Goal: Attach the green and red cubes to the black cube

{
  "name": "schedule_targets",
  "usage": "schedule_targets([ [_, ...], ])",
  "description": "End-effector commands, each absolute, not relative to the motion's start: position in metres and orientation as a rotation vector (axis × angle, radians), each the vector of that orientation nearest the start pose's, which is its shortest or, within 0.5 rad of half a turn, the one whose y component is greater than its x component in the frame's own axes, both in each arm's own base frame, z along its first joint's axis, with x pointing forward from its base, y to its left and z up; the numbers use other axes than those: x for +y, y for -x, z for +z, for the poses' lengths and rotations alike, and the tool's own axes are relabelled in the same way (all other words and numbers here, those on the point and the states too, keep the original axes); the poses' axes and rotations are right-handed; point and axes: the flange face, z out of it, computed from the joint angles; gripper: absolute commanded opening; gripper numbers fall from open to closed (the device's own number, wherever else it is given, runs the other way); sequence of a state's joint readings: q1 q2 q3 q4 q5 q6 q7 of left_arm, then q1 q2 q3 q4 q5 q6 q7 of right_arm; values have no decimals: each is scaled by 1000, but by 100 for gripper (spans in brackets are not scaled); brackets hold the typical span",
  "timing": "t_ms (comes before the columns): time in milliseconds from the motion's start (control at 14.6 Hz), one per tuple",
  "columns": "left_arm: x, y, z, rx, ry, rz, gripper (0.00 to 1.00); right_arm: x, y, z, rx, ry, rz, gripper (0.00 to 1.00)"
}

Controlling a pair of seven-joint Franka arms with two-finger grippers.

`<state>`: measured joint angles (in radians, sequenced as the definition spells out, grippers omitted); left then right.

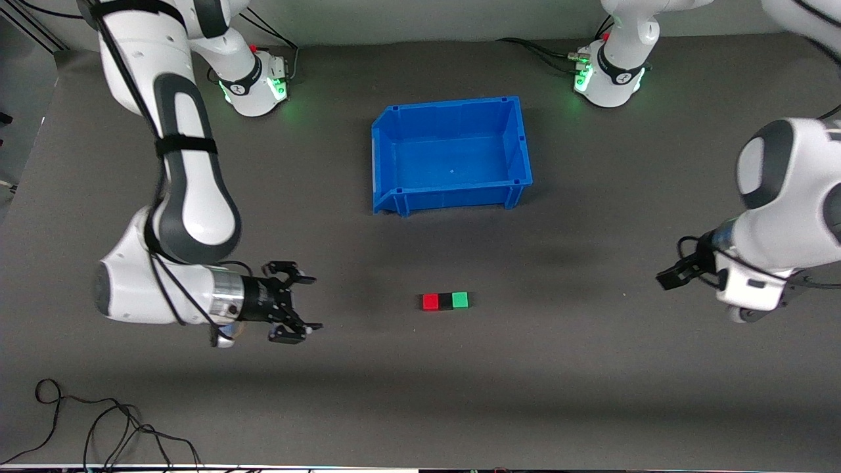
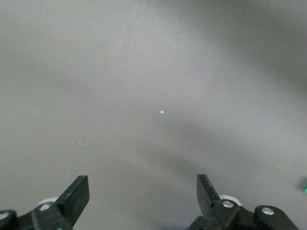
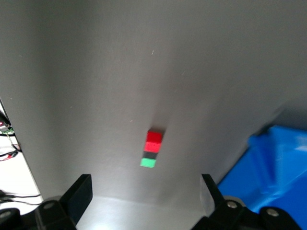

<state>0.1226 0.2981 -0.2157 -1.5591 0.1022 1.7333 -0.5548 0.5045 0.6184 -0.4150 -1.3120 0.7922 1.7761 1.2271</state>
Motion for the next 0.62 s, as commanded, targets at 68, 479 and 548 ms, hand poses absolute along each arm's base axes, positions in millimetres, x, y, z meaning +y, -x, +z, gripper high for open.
schedule_targets([
  [68, -8, -574, 482, -355, 3024, 172, 100, 149, -663, 479, 1454, 2487, 422, 100],
  [479, -4, -531, 535, -320, 3155, 122, 100, 88, -622, 554, 1071, 2893, 238, 100],
  [548, -9, -537, 555, -366, 3176, 130, 100, 70, -616, 563, 1013, 2913, 228, 100],
])
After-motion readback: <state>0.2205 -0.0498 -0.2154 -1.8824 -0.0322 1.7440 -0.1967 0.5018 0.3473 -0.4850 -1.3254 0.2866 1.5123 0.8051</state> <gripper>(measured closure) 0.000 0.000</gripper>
